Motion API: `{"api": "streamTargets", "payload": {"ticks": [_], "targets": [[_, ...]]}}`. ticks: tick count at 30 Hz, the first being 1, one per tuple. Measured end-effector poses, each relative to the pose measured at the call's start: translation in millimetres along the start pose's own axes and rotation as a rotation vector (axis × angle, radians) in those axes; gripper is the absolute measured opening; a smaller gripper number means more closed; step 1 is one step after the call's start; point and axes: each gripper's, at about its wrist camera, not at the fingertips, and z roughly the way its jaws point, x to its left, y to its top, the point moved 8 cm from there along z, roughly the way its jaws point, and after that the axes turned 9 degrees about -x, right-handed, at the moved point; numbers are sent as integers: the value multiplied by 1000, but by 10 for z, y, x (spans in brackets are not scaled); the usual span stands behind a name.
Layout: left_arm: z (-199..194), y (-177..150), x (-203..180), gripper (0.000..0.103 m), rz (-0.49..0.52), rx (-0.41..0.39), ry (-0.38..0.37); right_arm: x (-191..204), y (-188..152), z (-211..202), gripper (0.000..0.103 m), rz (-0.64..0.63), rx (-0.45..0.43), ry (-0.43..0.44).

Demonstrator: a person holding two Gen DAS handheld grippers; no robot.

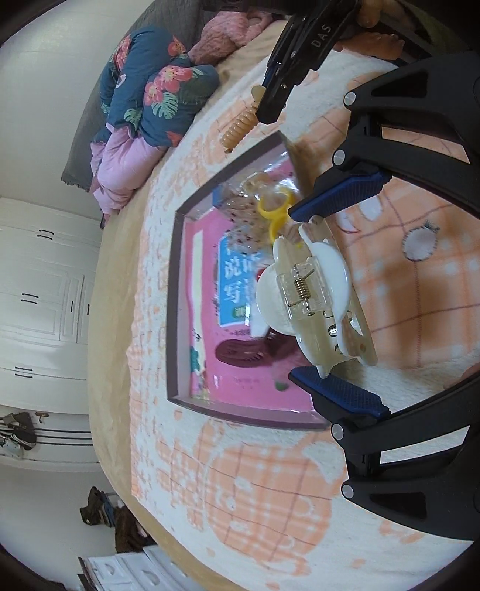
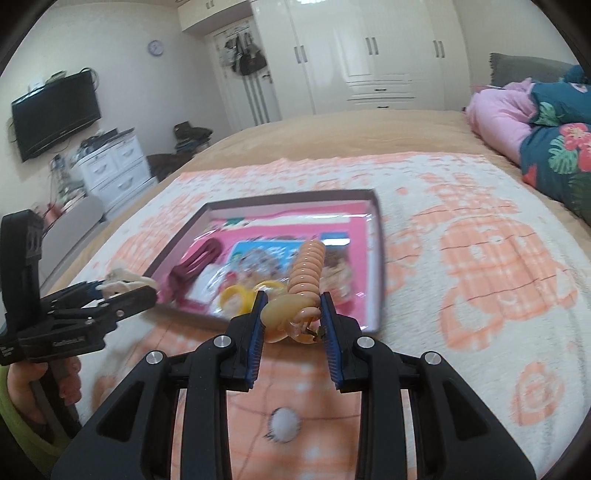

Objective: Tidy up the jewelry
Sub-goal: 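Carry the white clip with the left tool into the box while the right tool carries the coiled tie there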

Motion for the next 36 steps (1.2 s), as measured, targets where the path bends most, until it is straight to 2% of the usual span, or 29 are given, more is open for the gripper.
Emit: {"api": "streamTargets", "payload": {"ticks": [9, 18, 22, 30, 36], "targets": [[214, 198, -74, 71, 3, -10, -16, -247, 154, 157, 27, 12, -9, -59], [511, 293, -98, 71, 17, 5, -23, -334, 213, 415, 28, 26, 18, -64], [632, 289, -79, 71, 20, 20, -19, -315, 243, 533, 28, -12, 26, -70], [811, 224, 29, 71, 0, 47, -2, -128, 210, 750, 28, -94, 38, -21], [818, 194, 53, 72, -1, 52, 4, -15, 61, 910, 29, -126, 97, 10]]}}
